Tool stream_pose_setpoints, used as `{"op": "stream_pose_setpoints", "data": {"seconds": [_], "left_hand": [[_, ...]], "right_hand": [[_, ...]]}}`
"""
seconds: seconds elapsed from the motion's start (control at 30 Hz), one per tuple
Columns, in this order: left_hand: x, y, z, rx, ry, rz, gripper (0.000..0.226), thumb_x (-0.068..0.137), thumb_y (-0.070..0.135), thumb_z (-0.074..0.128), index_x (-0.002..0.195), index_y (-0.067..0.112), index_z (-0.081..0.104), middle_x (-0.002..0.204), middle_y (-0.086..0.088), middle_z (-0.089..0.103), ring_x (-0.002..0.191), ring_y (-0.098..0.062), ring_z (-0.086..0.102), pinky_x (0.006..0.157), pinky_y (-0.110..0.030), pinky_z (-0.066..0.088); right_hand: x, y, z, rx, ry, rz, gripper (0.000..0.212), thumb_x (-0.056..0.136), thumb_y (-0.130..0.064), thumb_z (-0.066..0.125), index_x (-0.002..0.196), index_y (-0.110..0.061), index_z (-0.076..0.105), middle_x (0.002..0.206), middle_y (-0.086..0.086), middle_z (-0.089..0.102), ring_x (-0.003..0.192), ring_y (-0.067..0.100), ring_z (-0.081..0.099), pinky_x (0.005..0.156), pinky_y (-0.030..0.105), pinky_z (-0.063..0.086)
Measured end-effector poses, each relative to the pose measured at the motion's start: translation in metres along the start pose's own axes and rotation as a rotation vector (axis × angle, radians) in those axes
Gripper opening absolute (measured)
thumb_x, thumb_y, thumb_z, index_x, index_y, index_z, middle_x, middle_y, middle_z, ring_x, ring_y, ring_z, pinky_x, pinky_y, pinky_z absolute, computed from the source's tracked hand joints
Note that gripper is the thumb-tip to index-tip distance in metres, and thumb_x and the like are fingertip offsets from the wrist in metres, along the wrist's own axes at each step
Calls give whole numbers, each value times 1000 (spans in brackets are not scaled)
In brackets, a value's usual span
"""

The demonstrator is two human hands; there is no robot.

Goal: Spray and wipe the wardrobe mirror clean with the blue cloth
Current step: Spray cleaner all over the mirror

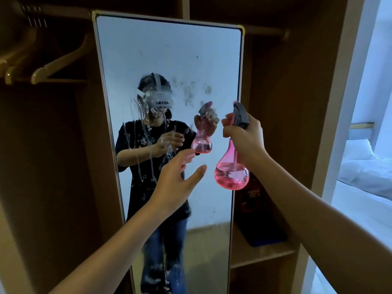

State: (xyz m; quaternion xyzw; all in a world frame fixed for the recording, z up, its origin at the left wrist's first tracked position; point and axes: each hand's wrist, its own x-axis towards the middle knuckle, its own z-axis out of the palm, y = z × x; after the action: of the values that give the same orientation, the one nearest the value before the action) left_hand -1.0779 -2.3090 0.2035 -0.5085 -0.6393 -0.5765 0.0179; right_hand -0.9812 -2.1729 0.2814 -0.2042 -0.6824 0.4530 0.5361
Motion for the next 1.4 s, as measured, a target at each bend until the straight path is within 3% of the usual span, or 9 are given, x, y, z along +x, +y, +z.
{"op": "stream_pose_setpoints", "data": {"seconds": [0.13, 0.27, 0.4, 0.6, 0.7, 0.8, 0.93, 1.1, 1.4], "left_hand": [[-2, -1, 1, 1, 21, 4, 42, 89, 30, 63, 129, 22, 52, 124, 9, 57, 120, -1, 51, 103, -15, 37], [-2, -4, 5, 33, 15, 10, 34, 90, 32, 62, 123, 27, 54, 126, 7, 58, 120, -2, 51, 97, -7, 34], [-3, -8, 9, 94, -5, 23, 36, 91, 36, 60, 125, 26, 54, 126, 8, 57, 121, -3, 50, 96, -8, 34], [-6, -15, 12, 164, -25, 16, 44, 92, 39, 57, 131, 20, 52, 130, 8, 55, 122, -3, 48, 98, -15, 34], [-9, -20, 13, 178, -39, -4, 49, 91, 42, 56, 133, 16, 52, 131, 7, 55, 123, -4, 49, 102, -21, 36], [-14, -25, 12, 201, -70, -22, 50, 91, 43, 55, 133, 16, 52, 132, 7, 55, 123, -4, 48, 103, -20, 36], [-20, -33, 10, 251, -93, -26, 50, 92, 44, 54, 134, 18, 52, 133, 7, 55, 123, -4, 48, 104, -22, 36], [-25, -39, 6, 278, -109, -38, 48, 92, 44, 53, 133, 19, 51, 133, 8, 55, 123, -4, 47, 102, -19, 34], [-28, -45, 1, 287, -131, -63, 47, 93, 45, 51, 132, 20, 52, 133, 7, 55, 124, -4, 47, 100, -18, 33]], "right_hand": [[-1, 5, -4, -13, -21, -4, 28, 74, 6, 64, 85, -19, 60, 88, 13, 64, 87, 31, 63, 83, 49, 57], [-3, 12, -7, -76, -24, 23, 12, 74, 5, 62, 85, 2, 61, 75, 13, 60, 71, 25, 54, 69, 40, 55], [-7, 20, -8, -89, -11, 40, 12, 72, 6, 62, 83, 4, 61, 70, 9, 56, 67, 23, 51, 66, 39, 53], [-16, 29, -7, -55, -16, 57, 22, 71, 7, 63, 93, 3, 63, 94, 23, 66, 89, 39, 65, 83, 54, 56], [-19, 31, -6, -54, -25, 43, 28, 73, 7, 64, 100, 4, 62, 100, 28, 64, 99, 47, 60, 84, 59, 54], [-22, 34, -4, -59, -25, 38, 26, 72, 6, 65, 97, -1, 65, 98, 27, 64, 97, 46, 62, 83, 60, 54], [-27, 40, -2, -36, -45, 90, 25, 69, 7, 63, 92, -2, 64, 91, 26, 64, 77, 31, 59, 79, 58, 56], [-29, 48, 2, -74, -34, 112, 13, 71, 6, 64, 83, 2, 62, 77, 19, 61, 69, 25, 53, 68, 46, 57], [-38, 60, 4, -68, -29, 133, 21, 66, 4, 64, 87, -1, 65, 93, 21, 67, 96, 42, 63, 80, 59, 55]]}}
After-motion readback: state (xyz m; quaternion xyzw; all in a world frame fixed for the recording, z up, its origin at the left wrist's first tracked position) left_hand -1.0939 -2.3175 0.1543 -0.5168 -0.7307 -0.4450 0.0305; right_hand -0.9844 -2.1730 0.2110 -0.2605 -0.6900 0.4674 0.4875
